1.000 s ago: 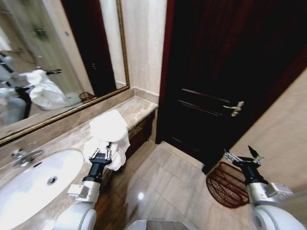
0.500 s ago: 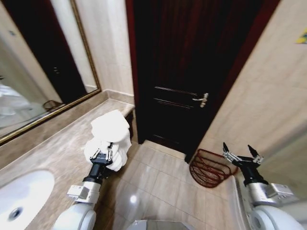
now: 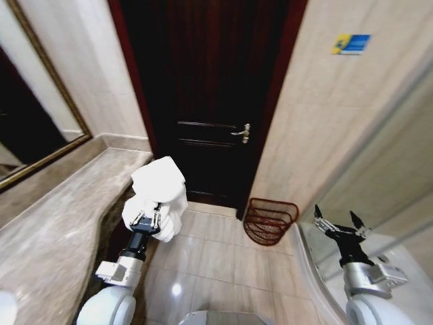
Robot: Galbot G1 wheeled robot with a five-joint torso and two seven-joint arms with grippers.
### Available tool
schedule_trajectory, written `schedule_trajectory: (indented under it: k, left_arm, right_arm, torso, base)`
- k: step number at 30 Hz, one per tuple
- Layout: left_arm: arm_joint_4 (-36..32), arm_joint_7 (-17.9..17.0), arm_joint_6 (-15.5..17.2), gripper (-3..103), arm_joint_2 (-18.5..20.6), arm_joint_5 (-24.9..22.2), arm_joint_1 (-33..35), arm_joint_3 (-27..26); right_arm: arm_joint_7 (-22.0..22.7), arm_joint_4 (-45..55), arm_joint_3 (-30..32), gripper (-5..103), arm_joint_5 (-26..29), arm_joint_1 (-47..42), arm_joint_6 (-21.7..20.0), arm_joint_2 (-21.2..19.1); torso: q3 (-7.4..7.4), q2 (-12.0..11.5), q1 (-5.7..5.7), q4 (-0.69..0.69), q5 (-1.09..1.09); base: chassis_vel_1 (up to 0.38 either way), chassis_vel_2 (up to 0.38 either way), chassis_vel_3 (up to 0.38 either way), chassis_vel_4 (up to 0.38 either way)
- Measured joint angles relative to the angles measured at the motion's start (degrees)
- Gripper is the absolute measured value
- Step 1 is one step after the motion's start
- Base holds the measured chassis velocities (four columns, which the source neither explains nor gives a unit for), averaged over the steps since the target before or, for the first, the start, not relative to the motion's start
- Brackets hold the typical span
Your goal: Discard the used towel into the hamper.
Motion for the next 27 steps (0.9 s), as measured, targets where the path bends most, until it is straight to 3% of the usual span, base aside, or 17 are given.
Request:
schedule_trajectory:
  k: [11, 19, 22, 27]
  left_arm:
    - [6.20, 0.88, 0.59, 14, 3.87, -2.30, -5.47, 0.72]
    - [8.14, 1.03, 1.60, 14, 3.87, -3.63, -7.81, 0.76]
    - [6.99, 1.31, 1.54, 14, 3.14, -3.43, -6.82, 0.87]
    - [6.69, 1.69, -0.15, 14, 1.42, -2.25, -5.45, 0.73]
  right_arm:
    - [-1.70, 2.59, -0.78, 100, -3.39, 4.55, -6.20, 5.79]
    - [-2.34, 3.47, 3.53, 100, 0.03, -0.16, -4.47, 5.75]
    - [-2.38, 3.07, 3.90, 100, 1.33, -1.00, -3.59, 5.58]
    - [-2.38, 1.40, 3.65, 100, 1.76, -0.94, -2.49, 4.68]
  torso:
    - [-1.73, -3.02, -1.36, 0.01, 0.00]
    - [-2.77, -4.92, -2.22, -0.05, 0.01]
    - [-3.01, -5.40, -2.45, 0.02, 0.01]
    - [-3.80, -6.93, -3.18, 0.00, 0.01]
  base:
    - [-0.110, -0.121, -0.133, -0.120]
    - [-0.112, -0.101, -0.094, -0.102]
    - [0.000, 0.000, 0.000, 0.000]
    - [0.000, 0.000, 0.000, 0.000]
